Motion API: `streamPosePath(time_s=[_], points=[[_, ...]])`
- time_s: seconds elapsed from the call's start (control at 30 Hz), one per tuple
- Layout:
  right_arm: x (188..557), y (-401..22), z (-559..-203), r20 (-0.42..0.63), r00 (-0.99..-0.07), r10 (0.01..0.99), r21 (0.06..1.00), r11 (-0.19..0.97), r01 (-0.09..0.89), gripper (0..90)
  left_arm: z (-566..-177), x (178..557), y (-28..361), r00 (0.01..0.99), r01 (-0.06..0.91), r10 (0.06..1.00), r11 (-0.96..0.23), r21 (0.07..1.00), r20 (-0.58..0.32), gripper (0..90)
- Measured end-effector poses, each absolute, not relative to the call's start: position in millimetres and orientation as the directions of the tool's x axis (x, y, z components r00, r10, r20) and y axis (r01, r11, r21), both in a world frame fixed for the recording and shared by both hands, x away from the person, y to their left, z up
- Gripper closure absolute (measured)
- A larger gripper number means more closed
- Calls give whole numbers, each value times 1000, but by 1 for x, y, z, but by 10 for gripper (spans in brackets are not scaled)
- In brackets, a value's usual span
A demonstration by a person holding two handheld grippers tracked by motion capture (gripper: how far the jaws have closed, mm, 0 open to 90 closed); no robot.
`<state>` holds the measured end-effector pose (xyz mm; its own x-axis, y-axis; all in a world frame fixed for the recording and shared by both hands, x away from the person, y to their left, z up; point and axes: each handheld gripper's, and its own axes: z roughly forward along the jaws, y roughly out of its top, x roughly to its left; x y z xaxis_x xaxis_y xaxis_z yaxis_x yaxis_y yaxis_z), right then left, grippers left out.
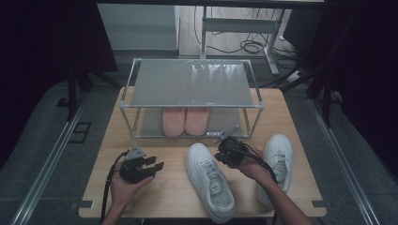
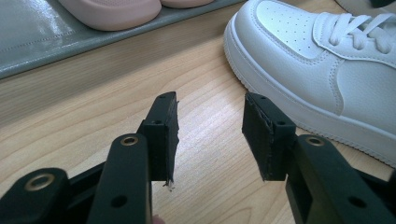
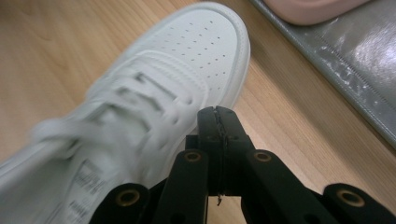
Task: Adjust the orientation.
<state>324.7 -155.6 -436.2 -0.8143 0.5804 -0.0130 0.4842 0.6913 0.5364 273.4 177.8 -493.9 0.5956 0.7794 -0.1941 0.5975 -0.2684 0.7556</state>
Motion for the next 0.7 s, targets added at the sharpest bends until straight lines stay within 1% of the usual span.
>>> streamPosePath(time_s=[0.1, 0.23, 0.43, 0.7], points=[[310, -166, -429, -6, -817, 576, 574, 671, 469, 900, -494, 273, 177, 594, 598, 780, -264, 757, -198, 560], [288, -179, -421, -24, -817, 577, 623, 647, 439, 900, -494, 273, 176, 597, 598, 778, -270, 755, -195, 560], [258, -195, -413, 8, -830, 558, 688, 599, 409, 900, -494, 273, 176, 597, 599, 778, -268, 755, -197, 560], [233, -205, -415, 67, -848, 525, 712, 571, 409, 900, -496, 274, 175, 597, 603, 776, -269, 751, -201, 560]])
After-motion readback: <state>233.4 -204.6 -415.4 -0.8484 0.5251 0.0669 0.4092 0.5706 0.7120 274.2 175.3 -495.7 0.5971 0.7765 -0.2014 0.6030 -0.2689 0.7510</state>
